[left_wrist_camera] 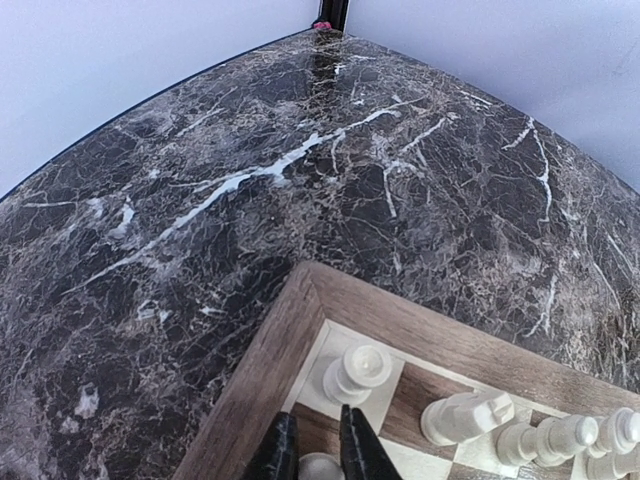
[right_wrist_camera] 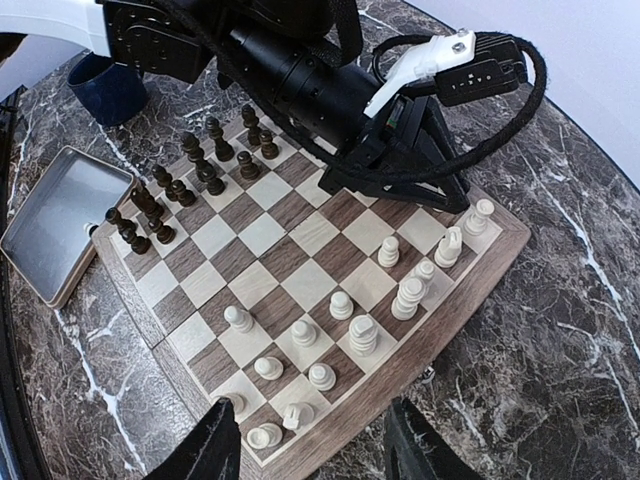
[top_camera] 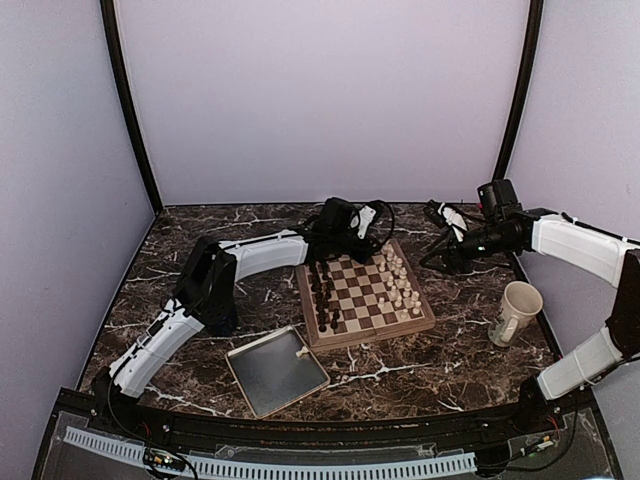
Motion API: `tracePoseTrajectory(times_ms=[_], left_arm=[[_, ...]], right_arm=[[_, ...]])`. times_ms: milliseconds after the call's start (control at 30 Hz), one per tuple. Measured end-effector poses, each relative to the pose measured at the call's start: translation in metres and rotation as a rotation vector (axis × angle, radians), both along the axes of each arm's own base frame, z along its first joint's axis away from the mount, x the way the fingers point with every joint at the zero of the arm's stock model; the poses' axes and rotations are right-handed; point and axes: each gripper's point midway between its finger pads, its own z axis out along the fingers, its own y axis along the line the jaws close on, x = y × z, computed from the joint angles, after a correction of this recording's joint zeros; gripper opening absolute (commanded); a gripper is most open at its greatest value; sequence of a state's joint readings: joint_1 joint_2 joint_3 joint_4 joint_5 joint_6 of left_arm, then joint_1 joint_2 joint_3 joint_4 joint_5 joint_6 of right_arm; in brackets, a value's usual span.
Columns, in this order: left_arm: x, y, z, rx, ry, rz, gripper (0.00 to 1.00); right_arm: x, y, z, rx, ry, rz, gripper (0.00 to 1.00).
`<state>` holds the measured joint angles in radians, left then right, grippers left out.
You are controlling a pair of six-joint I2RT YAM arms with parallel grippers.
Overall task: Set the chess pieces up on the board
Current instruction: Place the pawn at h2.
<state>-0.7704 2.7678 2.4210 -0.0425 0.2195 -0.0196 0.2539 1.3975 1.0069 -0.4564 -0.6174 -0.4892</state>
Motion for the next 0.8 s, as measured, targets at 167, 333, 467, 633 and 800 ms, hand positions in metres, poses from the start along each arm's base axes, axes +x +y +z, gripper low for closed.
tracePoseTrajectory(times_ms=[167, 333, 467, 633, 800], left_arm=[[0.000, -0.001, 0.001, -0.012, 0.008, 0.004, 0.32], [-0.003, 0.004, -0.004, 0.000, 0.019, 0.013, 0.38], [-0.007, 0.013, 0.010, 0.013, 0.008, 0.028, 0.43], [-0.013, 0.022, 0.064, -0.024, -0.052, 0.035, 0.45], [-0.027, 0.033, 0.136, -0.080, -0.116, 0.028, 0.43]], right_arm=[[-0.001, 0.000, 0.000, 0.002, 0.005, 0.003, 0.50], [-0.003, 0.001, -0.001, 0.004, 0.012, 0.009, 0.50], [-0.003, 0.001, -0.001, 0.005, 0.014, 0.010, 0.50], [-0.004, 0.001, -0.001, 0.007, 0.017, 0.011, 0.50], [-0.004, 0.001, -0.001, 0.007, 0.017, 0.012, 0.50]])
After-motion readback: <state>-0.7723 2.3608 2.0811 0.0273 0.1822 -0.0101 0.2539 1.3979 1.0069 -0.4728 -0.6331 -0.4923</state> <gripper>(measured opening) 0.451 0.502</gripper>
